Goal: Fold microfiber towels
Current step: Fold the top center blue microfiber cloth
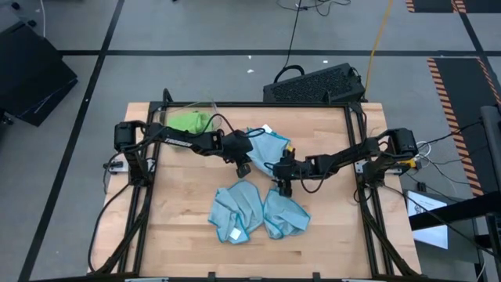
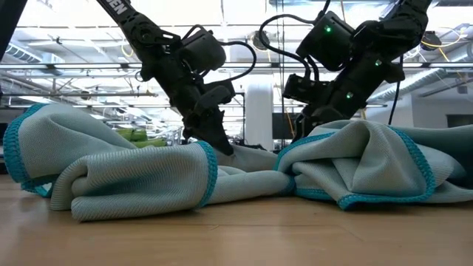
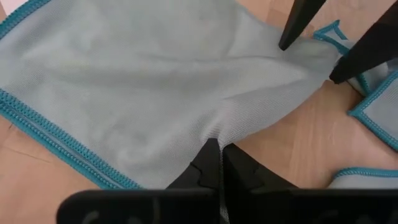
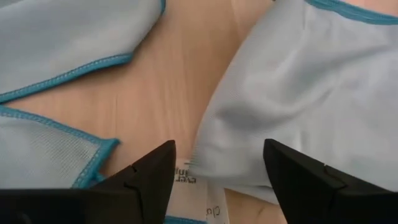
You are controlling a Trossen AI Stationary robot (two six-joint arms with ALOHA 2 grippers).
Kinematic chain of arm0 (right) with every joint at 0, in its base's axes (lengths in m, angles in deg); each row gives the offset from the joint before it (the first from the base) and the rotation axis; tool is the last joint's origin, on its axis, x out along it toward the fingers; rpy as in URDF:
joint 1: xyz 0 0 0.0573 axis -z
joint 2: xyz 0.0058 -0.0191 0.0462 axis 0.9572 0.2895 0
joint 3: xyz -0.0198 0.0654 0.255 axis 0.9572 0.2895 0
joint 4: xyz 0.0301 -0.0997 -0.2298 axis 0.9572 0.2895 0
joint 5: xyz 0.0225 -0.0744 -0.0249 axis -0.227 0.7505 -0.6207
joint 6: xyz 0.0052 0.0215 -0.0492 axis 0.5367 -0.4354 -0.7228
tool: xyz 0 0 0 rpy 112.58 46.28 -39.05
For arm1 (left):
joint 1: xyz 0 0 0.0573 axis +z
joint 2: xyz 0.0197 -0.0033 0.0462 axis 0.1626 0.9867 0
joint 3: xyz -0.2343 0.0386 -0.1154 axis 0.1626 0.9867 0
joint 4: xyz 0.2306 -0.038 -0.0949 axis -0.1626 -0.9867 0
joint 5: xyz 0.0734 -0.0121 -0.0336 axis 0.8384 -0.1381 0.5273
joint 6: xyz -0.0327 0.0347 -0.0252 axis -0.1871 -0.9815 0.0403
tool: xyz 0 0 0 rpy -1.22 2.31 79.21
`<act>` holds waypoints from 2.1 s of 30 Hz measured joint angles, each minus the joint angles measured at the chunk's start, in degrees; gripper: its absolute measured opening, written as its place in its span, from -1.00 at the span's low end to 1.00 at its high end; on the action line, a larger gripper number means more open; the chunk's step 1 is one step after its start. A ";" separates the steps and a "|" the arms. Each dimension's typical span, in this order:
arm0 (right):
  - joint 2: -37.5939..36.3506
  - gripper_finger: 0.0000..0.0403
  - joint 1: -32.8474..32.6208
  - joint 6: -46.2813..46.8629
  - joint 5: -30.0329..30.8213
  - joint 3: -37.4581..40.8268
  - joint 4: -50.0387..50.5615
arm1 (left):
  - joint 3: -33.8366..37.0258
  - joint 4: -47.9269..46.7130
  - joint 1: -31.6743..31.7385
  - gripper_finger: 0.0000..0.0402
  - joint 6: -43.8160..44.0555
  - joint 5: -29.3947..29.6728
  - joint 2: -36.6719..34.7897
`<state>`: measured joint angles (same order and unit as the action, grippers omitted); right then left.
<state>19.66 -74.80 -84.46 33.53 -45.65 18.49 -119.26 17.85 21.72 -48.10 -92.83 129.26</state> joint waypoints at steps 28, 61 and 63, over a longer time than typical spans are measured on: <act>-1.00 -0.96 1.94 11.94 -8.78 0.02 2.88 | -0.02 -0.60 -1.38 -0.99 11.78 -6.88 -0.10; -12.34 -0.94 21.18 7.00 -25.71 -0.02 10.19 | -0.07 -4.32 0.57 -0.97 -0.13 0.07 -6.78; -11.23 -0.94 22.46 7.23 -27.13 -0.02 9.44 | -0.07 -4.30 1.56 -0.98 -0.78 0.07 -6.78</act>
<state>8.43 -52.34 -77.23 6.40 -45.67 27.93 -119.33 13.55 23.28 -48.88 -92.76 122.48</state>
